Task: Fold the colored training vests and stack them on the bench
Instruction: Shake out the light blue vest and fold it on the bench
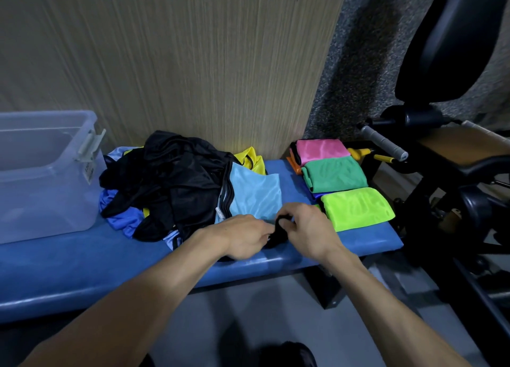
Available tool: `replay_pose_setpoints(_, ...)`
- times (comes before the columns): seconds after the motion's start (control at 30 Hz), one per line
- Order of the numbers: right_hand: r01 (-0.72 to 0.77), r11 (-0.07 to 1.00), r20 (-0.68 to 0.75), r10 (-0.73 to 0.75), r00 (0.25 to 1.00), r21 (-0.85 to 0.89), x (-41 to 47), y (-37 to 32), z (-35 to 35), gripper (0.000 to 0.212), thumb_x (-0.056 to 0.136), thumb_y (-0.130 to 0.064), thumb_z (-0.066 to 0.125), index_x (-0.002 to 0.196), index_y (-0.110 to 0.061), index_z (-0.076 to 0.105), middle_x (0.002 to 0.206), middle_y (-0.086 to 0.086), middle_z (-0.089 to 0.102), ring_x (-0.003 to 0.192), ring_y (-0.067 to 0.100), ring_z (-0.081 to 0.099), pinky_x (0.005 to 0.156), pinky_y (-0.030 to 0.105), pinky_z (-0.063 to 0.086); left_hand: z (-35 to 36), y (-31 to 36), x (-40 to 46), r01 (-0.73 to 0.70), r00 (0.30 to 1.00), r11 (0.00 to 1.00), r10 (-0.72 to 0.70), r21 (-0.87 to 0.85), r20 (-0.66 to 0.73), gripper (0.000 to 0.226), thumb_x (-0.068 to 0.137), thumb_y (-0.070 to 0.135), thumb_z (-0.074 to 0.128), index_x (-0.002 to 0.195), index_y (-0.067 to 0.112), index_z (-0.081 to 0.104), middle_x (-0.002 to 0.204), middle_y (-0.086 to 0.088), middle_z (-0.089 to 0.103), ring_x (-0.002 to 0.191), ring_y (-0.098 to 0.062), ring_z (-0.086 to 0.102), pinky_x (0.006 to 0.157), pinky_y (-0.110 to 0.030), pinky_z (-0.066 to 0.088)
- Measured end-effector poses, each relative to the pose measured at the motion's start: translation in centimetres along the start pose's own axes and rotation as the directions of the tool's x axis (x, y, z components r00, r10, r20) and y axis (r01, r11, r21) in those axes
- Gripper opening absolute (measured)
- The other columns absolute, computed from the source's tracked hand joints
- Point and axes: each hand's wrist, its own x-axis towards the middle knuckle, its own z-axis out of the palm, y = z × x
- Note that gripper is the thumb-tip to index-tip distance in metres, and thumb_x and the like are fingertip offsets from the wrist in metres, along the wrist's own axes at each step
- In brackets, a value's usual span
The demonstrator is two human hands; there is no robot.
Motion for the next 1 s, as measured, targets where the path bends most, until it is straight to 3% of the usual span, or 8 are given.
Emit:
replay_pose_setpoints(0.13,-0.136,0.982,0.126,0.119,0.985,0.134,2.1,0.8,0.9,0.013,0.091,-0.018,0.062,0.088,-0.028,0.070,0.092,-0.001,0.075,0.090,0.022,0.070,0.081,0.035,0.056,-0.5,-0.2,0.1,-0.013,0.999,1.000,0.013,-0.001,0.040,0.014,0.104,0.018,0.035,0.098,0.020,0.048,0.080,0.001,0.049,0.085,-0.028,0.049,0.086,-0.050,0.045)
replay_pose_setpoints(0.3,-0.174,0.980,0.188,0.155,0.970,0.094,3.5,1.4,1.6,0.009,0.085,-0.018,0.069,0.084,-0.024,0.076,0.073,-0.004,0.070,0.078,0.019,0.068,0.069,0.030,0.053,-0.5,-0.6,-0.2,0.007,1.000,0.988,-0.008,-0.151,-0.005,0.028,0.105,0.021,0.031,0.126,0.024,0.050,0.104,-0.002,0.061,0.098,-0.025,0.055,0.090,-0.042,0.046)
replay_pose_setpoints(0.43,-0.227,0.972,0.113,0.219,0.969,0.067,3.8,1.4,1.9,0.026,0.074,-0.025,0.080,0.081,-0.029,0.056,0.077,-0.002,0.065,0.081,0.024,0.064,0.069,0.030,0.049,-1.4,-2.0,-1.5,-0.074,0.974,0.930,-0.010,-0.359,-0.225,0.029,0.104,0.012,0.040,0.113,0.025,0.064,0.105,0.009,0.069,0.105,-0.009,0.063,0.097,-0.033,0.049)
replay_pose_setpoints(0.53,-0.163,0.987,0.062,0.163,0.985,-0.003,3.5,1.0,2.1,0.027,0.077,-0.024,0.076,0.089,-0.030,0.053,0.092,0.001,0.068,0.093,0.025,0.061,0.078,0.036,0.053,-2.7,-3.5,-3.6,-0.120,0.901,0.877,-0.101,-0.465,-0.423,0.031,0.099,0.001,0.047,0.101,0.022,0.070,0.097,0.007,0.073,0.095,-0.004,0.069,0.089,-0.031,0.054)
replay_pose_setpoints(0.63,-0.106,0.994,0.035,0.107,0.994,-0.037,3.1,0.8,2.3,0.013,0.082,-0.022,0.066,0.088,-0.030,0.057,0.096,0.003,0.069,0.098,0.029,0.060,0.082,0.038,0.053,-2.9,-4.7,-6.2,-0.113,0.859,0.912,-0.111,-0.395,-0.501,0.020,0.095,0.009,0.061,0.095,0.027,0.070,0.086,0.011,0.072,0.081,-0.009,0.068,0.069,-0.022,0.051)
replay_pose_setpoints(0.7,-0.068,0.993,0.031,0.072,0.997,-0.098,2.8,0.9,2.4,0.005,0.089,-0.023,0.059,0.093,-0.024,0.062,0.097,0.005,0.071,0.100,0.031,0.061,0.082,0.039,0.053,-2.3,-4.9,-7.5,-0.066,0.889,0.947,-0.088,-0.314,-0.450,0.006,0.086,0.034,0.073,0.091,0.033,0.069,0.083,0.015,0.069,0.073,-0.010,0.065,0.065,-0.025,0.051)
replay_pose_setpoints(0.8,-0.013,0.978,0.020,0.017,1.000,-0.207,2.1,0.6,2.3,0.016,0.099,-0.027,0.049,0.101,-0.017,0.062,0.099,0.012,0.070,0.100,0.035,0.061,0.076,0.039,0.049,-1.5,-4.1,-8.7,0.145,0.920,0.979,-0.186,-0.140,-0.345,0.041,0.066,0.071,0.069,0.090,0.038,0.064,0.086,0.023,0.063,0.075,0.001,0.059,0.069,-0.032,0.052)
replay_pose_setpoints(1.0,0.040,0.902,-0.048,-0.067,0.997,-0.429,0.2,-1.0,3.2,0.030,0.104,-0.030,0.040,0.108,-0.018,0.068,0.108,0.003,0.068,0.110,0.029,0.054,0.088,0.039,0.041,1.1,-0.9,-8.4,0.456,0.824,0.884,-0.372,0.109,-0.427,0.051,0.074,0.073,0.065,0.104,0.034,0.055,0.101,0.012,0.067,0.098,-0.022,0.065,0.076,-0.035,0.045)
